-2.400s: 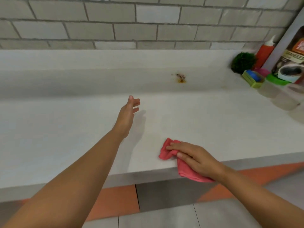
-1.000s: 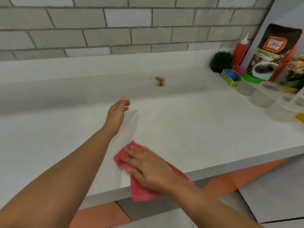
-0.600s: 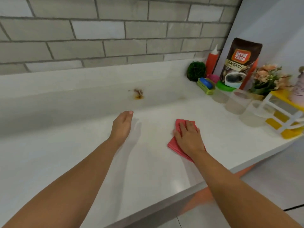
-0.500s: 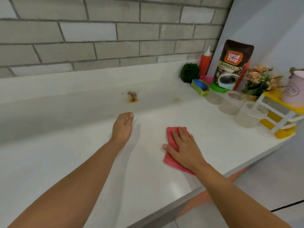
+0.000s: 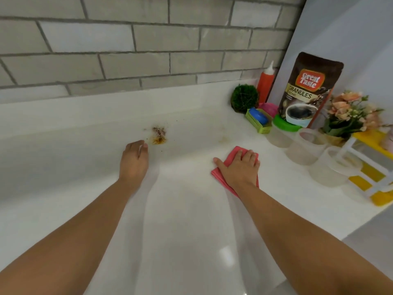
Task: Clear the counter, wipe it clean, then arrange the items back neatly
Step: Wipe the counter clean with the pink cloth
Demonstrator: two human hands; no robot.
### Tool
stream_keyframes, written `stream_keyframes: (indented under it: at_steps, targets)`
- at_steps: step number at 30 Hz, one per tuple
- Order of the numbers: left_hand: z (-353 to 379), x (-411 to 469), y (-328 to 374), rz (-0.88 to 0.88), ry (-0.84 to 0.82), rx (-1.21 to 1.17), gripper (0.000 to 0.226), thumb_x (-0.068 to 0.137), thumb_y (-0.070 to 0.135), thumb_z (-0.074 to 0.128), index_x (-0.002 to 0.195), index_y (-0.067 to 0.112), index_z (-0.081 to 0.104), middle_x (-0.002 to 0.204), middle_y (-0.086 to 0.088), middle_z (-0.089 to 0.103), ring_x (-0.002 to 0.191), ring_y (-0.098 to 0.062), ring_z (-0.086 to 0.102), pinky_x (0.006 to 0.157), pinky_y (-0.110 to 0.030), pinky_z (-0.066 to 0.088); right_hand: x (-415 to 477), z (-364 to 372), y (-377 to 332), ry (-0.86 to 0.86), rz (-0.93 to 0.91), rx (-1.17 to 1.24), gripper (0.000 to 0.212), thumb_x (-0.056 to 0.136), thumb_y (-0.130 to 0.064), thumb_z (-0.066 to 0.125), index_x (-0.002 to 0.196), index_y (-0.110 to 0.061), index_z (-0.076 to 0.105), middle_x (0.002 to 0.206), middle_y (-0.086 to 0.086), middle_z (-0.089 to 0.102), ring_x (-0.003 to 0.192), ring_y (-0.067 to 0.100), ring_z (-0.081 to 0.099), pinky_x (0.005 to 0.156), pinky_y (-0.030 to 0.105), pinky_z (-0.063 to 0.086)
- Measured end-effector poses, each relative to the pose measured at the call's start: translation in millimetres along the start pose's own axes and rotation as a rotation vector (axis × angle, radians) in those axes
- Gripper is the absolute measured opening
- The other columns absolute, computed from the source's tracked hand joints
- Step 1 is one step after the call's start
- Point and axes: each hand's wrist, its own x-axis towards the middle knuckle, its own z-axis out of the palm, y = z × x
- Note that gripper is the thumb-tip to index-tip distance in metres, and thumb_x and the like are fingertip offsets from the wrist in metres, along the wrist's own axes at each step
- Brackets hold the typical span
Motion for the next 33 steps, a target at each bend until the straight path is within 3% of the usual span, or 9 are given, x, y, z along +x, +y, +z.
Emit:
stream_keyframes:
  at_steps: [7,10,12,15,19,25,33]
  targets:
    - [0.8,45.4,-14.1,-0.079,0.102,0.099,0.041,0.101,0.025,0.030,0.128,0.003,0.050,0.135,-0.018,0.047,0.125,-0.032,0.042,0.105,-0.034,0.030,74.9,1.9,-19.6,-0.014,-0.044,0.027,0.098,0.084,-0.073,0.026,0.148,-0.001,0.008,0.155,0.025,0.003,0.145,0.037,0.000,0.118,0.046,0.001]
    - [5.5,66.0,-22.5,-0.073,0.120,0.137,0.037,0.100,0.023,0.030,0.102,-0.002,0.057,0.113,-0.026,0.057,0.107,-0.039,0.050,0.091,-0.042,0.038,101.3,3.3,-25.4,-0.018,-0.079,0.024,0.098,0.084,-0.073,0.025,0.148,-0.001,0.008,0.155,0.025,0.003,0.144,0.037,0.000,0.118,0.046,0.001]
    - [11.2,73.9,-25.6,-0.061,0.145,0.171,0.033,0.098,0.020,0.031,0.077,0.004,0.051,0.089,-0.022,0.058,0.092,-0.039,0.053,0.076,-0.040,0.038,117.6,3.7,-28.9,-0.026,-0.103,0.014,0.097,0.085,-0.073,0.024,0.148,-0.001,0.007,0.155,0.025,0.003,0.144,0.036,0.000,0.118,0.046,0.001]
    - [18.2,77.2,-28.6,-0.048,0.182,0.207,0.033,0.097,0.016,0.031,0.066,0.011,0.040,0.075,-0.013,0.051,0.083,-0.036,0.052,0.068,-0.036,0.032,140.7,3.1,-34.8,-0.033,-0.129,-0.005,0.097,0.085,-0.073,0.023,0.149,-0.001,0.006,0.155,0.023,0.003,0.145,0.036,-0.001,0.119,0.046,0.001]
    - [24.2,76.3,-33.8,-0.020,0.193,0.239,0.032,0.098,0.022,0.029,0.077,0.009,0.049,0.089,-0.020,0.058,0.091,-0.038,0.052,0.077,-0.041,0.036,174.6,2.3,-42.8,-0.034,-0.196,0.009,0.095,0.086,-0.071,0.023,0.148,-0.001,0.006,0.155,0.024,0.002,0.145,0.036,-0.001,0.118,0.046,0.001]
    - [26.7,77.6,-38.4,-0.001,0.202,0.265,0.040,0.095,0.037,0.024,0.089,0.009,0.053,0.096,-0.012,0.057,0.095,-0.033,0.049,0.084,-0.043,0.036,228.9,2.7,-61.7,-0.044,-0.247,0.005,0.093,0.087,-0.071,0.025,0.149,-0.003,0.009,0.155,0.024,0.006,0.145,0.036,0.001,0.119,0.046,0.002]
    - [26.3,75.0,-30.8,-0.037,0.186,0.295,0.039,0.101,0.024,0.030,0.114,-0.001,0.057,0.118,-0.023,0.057,0.113,-0.036,0.047,0.094,-0.040,0.034,254.9,6.2,-72.1,-0.059,-0.360,-0.049,0.090,0.087,-0.071,0.021,0.149,-0.006,0.012,0.156,0.017,0.012,0.145,0.030,0.008,0.119,0.043,0.006]
